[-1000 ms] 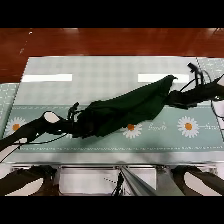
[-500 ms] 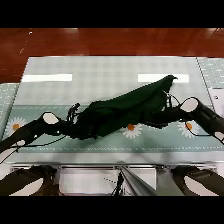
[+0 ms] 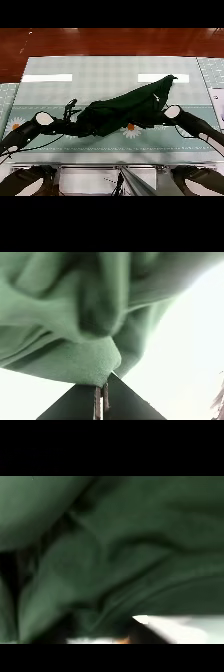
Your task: Fold the shirts.
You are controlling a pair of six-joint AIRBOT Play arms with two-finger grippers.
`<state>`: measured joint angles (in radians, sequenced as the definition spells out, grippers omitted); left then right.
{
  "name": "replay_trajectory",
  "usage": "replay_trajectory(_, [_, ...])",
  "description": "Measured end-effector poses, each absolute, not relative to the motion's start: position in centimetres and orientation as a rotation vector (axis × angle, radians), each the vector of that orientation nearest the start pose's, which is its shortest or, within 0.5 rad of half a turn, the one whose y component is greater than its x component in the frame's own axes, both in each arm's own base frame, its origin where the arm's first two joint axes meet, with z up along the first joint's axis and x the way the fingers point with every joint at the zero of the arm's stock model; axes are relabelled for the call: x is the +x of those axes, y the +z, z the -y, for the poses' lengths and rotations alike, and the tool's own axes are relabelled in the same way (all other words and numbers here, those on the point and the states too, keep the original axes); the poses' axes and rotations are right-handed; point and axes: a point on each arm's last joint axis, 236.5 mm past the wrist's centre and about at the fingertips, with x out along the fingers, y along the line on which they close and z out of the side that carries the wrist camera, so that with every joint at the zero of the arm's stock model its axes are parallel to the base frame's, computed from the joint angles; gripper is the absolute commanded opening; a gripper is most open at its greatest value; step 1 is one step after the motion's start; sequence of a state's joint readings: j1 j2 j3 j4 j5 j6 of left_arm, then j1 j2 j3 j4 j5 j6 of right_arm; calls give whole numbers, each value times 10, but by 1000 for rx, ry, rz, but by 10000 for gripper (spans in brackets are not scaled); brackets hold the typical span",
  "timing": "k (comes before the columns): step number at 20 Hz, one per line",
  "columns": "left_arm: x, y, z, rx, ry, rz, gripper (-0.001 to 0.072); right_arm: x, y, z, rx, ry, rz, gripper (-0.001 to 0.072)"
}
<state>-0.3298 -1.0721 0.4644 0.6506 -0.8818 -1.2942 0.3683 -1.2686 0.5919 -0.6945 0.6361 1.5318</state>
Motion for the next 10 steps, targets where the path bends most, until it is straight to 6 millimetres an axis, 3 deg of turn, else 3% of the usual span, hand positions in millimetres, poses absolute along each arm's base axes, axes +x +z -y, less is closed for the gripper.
replay_trajectory(1, [211, -69, 225, -546, -587, -1424, 17, 286, -101, -226, 683, 286, -1343, 27])
replay_trajectory(3, [224, -55, 226, -553, -598, -1379, 17, 306, -86, -229, 717, 283, -1264, 26])
replay_trajectory(5, [241, -32, 224, -561, -611, -1312, 16, 326, -51, -227, 742, 314, -1168, 26])
replay_trajectory(7, [260, -1, 218, -556, -628, -1224, 16, 346, 1, -219, 732, 366, -1044, 26])
replay_trajectory(10, [290, 66, 200, -532, -640, -1035, 16, 362, 105, -189, 647, 436, -811, 26])
